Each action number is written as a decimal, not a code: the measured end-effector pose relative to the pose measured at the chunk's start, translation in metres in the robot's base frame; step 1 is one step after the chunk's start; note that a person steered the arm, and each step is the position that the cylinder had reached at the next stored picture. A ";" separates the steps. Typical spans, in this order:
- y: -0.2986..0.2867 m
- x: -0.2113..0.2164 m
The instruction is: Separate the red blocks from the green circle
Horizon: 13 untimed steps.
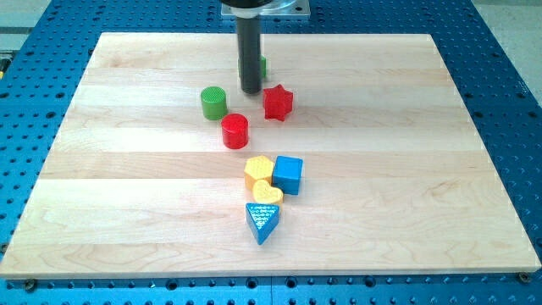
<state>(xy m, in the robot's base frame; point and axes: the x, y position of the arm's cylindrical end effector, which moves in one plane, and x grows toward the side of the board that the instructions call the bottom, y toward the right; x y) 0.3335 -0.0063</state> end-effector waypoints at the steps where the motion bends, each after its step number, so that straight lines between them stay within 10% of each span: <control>1: 0.036 -0.002; 3: 0.055 0.028; 7: -0.101 0.107; 9: -0.045 0.127; 11: -0.147 0.154; 13: -0.048 0.129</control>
<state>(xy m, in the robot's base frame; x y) 0.4625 -0.0539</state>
